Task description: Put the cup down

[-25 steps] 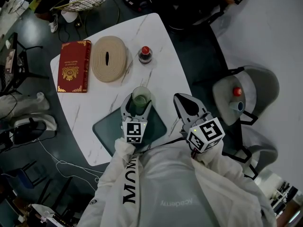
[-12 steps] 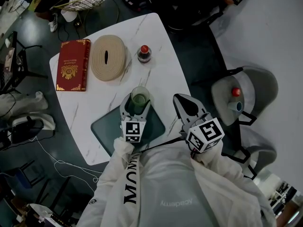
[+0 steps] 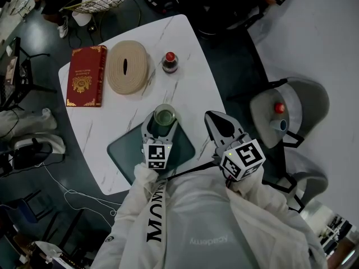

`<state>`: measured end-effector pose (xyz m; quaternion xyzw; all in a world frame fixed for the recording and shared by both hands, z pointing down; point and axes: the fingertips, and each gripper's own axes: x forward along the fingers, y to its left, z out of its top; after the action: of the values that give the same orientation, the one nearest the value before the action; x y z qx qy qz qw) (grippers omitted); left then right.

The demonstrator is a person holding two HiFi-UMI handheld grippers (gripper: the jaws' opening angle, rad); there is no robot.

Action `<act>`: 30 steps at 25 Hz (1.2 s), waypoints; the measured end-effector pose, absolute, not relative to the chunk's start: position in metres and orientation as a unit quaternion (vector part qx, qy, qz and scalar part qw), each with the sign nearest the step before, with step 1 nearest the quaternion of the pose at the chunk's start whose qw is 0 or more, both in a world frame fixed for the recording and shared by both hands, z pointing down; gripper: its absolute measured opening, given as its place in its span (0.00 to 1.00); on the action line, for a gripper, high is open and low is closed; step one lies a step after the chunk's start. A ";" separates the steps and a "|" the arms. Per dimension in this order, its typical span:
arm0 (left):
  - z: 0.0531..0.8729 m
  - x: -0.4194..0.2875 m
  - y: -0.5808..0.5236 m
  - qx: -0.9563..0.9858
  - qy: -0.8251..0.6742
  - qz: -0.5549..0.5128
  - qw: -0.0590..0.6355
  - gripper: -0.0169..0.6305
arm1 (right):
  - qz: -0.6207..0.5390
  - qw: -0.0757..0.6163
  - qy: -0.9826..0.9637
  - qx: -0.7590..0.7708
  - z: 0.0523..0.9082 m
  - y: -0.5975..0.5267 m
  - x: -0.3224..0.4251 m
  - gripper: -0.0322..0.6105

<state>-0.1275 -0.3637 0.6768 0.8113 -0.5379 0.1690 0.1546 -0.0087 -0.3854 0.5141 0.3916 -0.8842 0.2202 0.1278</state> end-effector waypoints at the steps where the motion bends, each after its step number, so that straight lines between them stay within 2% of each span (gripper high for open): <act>1: 0.677 -0.127 -0.363 0.811 -0.538 0.169 0.155 0.57 | 0.221 0.127 -0.884 0.392 0.515 -0.385 -0.008 0.06; 30: 0.681 -0.126 -0.357 0.803 -0.542 0.184 0.164 0.57 | 0.252 0.119 -0.873 0.400 0.528 -0.376 0.012 0.06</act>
<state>-0.1260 -0.3571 0.6813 0.8034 -0.5420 0.1837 0.1643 0.0116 -0.3757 0.5281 0.4001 -0.8733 0.2516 0.1188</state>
